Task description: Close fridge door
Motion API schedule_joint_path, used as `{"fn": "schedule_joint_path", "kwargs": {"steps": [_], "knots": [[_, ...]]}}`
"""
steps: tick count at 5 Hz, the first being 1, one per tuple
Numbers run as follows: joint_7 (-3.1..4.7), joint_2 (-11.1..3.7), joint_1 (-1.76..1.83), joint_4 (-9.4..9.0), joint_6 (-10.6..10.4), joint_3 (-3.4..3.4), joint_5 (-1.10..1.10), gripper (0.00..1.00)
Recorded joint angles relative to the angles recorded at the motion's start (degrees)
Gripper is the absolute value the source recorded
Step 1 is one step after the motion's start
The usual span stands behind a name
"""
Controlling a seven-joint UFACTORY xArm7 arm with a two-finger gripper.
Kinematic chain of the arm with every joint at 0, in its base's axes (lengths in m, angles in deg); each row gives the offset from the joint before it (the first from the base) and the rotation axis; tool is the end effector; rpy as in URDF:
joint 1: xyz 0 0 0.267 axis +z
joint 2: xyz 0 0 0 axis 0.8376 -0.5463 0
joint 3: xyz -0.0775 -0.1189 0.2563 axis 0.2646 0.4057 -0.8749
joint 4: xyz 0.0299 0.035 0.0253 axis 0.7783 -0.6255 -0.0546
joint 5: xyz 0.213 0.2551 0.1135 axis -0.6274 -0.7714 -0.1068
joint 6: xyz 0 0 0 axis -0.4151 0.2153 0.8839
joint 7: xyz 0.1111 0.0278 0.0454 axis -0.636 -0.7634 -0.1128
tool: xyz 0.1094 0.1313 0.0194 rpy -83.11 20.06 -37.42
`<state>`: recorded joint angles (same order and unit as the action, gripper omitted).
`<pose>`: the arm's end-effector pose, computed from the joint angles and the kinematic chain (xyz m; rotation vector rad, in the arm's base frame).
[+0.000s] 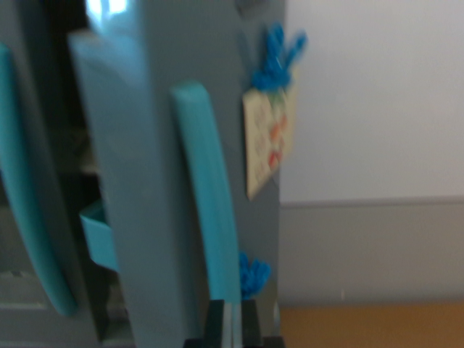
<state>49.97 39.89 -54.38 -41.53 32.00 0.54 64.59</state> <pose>0.3558 -0.0303 0.4715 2.6712 0.0279 1.6449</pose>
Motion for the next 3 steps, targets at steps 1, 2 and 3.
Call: {"fn": "schedule_joint_path", "kwargs": {"steps": [1,2,3], "knots": [[0.00,0.00,0.00,0.00,0.0,0.00,0.00,1.00],[0.00,-2.65,0.00,0.00,0.0,1.29,0.00,1.00],[0.00,-2.65,0.00,0.00,0.0,1.29,0.00,1.00]]}}
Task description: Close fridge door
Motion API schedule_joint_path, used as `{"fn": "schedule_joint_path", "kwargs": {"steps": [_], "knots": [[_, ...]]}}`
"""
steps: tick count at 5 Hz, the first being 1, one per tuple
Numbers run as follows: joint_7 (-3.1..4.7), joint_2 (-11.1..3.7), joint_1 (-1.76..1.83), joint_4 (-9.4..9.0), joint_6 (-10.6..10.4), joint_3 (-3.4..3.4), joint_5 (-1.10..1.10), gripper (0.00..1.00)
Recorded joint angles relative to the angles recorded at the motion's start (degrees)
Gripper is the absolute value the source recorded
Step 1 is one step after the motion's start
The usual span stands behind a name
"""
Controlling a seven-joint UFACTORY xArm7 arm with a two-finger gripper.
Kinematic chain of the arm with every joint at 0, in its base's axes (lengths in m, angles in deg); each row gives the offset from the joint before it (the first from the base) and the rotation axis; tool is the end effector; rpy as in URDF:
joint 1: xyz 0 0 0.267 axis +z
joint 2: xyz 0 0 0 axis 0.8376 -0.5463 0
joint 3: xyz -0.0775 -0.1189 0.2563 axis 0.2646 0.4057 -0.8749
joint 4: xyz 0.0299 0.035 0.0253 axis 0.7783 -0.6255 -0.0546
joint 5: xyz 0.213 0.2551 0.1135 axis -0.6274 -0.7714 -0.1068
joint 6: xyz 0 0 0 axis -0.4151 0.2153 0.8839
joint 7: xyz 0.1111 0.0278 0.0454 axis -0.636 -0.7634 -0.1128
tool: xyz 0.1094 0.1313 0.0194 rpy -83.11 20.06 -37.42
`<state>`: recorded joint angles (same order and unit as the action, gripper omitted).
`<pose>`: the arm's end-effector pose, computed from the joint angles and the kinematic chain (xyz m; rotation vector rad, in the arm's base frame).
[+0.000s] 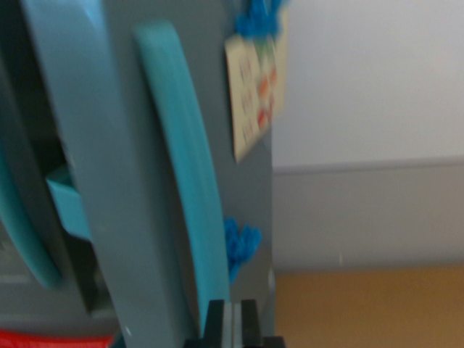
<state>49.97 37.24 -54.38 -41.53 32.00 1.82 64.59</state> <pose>0.3647 -0.0370 0.4539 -2.7068 -0.0014 -1.5802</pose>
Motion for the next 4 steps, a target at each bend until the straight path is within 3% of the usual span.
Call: {"fn": "schedule_joint_path", "kwargs": {"steps": [1,2,3,4], "knots": [[0.00,-3.30,0.00,0.00,0.0,0.89,0.00,1.00],[0.00,-3.30,0.00,0.00,0.0,0.89,0.00,1.00],[0.00,-6.39,0.00,0.12,-0.2,1.39,0.00,1.00],[0.00,-6.39,0.00,0.12,-0.2,1.39,0.00,1.00]]}}
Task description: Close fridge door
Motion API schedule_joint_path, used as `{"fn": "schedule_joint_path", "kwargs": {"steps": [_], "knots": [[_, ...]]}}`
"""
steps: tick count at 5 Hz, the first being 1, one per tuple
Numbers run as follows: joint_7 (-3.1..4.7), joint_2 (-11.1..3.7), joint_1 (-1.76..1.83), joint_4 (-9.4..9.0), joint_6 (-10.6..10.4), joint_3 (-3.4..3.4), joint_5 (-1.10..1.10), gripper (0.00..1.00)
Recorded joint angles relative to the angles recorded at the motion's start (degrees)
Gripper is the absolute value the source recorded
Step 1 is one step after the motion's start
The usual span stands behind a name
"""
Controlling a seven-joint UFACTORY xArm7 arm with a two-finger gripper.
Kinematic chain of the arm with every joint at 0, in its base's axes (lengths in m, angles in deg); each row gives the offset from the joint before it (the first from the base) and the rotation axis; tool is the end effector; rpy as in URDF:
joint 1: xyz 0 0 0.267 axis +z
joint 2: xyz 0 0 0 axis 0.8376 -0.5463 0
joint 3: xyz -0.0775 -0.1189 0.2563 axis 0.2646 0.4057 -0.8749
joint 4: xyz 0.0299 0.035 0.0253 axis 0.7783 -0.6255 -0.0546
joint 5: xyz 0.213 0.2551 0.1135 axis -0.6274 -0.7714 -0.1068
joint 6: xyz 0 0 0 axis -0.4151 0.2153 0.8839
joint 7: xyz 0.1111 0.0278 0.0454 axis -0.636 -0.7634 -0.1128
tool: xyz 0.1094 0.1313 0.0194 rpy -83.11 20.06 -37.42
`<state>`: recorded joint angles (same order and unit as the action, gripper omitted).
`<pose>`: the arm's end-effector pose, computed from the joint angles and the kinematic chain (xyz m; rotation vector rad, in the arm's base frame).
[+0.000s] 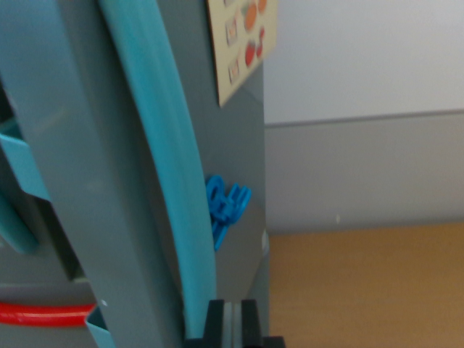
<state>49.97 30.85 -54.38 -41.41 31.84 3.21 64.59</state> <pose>0.3833 -0.0441 0.4131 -2.7799 0.0278 -1.4286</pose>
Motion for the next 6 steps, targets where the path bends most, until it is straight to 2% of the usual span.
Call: {"fn": "schedule_joint_path", "kwargs": {"steps": [1,2,3,4,5,6], "knots": [[0.00,-2.99,0.00,0.78,-0.3,0.08,0.00,1.00],[0.00,-2.99,0.00,0.78,-0.3,0.08,0.00,1.00],[0.00,-6.22,0.00,2.52,-0.3,0.09,0.00,1.00],[0.00,-6.22,0.00,2.52,-0.3,0.09,0.00,1.00],[0.00,-9.66,0.00,4.39,-0.5,0.09,0.00,1.00],[0.00,-9.66,0.00,4.39,-0.5,0.09,0.00,1.00]]}}
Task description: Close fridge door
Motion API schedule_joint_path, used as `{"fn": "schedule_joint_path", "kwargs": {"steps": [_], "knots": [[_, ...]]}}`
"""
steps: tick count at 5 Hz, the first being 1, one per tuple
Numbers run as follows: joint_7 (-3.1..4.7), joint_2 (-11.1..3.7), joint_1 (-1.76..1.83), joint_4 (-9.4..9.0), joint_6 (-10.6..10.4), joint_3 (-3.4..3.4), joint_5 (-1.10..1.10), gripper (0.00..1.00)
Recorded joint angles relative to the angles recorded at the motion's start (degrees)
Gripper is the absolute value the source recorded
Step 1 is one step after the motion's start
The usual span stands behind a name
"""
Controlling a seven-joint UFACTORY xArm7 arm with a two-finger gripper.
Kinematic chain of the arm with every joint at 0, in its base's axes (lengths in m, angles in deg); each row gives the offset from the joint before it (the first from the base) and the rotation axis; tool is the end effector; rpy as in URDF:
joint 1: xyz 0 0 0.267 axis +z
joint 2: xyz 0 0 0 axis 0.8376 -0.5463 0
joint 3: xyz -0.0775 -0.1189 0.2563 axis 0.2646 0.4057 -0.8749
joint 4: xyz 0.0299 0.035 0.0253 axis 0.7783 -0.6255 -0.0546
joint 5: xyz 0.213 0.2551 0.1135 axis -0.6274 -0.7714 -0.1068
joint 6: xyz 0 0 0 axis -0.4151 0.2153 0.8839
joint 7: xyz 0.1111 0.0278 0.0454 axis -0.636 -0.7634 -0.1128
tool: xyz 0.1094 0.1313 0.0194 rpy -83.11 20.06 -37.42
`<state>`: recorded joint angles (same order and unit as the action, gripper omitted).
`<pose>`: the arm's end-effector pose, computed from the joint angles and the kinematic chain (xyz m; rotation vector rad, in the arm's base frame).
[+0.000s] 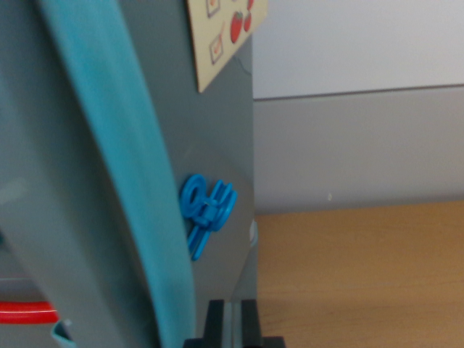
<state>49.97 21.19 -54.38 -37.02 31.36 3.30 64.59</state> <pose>0.4125 -0.0506 0.3947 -2.8517 0.0380 -1.3169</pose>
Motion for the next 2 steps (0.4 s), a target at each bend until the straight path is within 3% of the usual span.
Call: {"fn": "schedule_joint_path", "kwargs": {"steps": [1,2], "knots": [[0.00,-3.30,0.00,1.76,0.0,0.00,0.00,1.00],[0.00,-3.30,0.00,1.76,0.0,0.00,0.00,1.00]]}}
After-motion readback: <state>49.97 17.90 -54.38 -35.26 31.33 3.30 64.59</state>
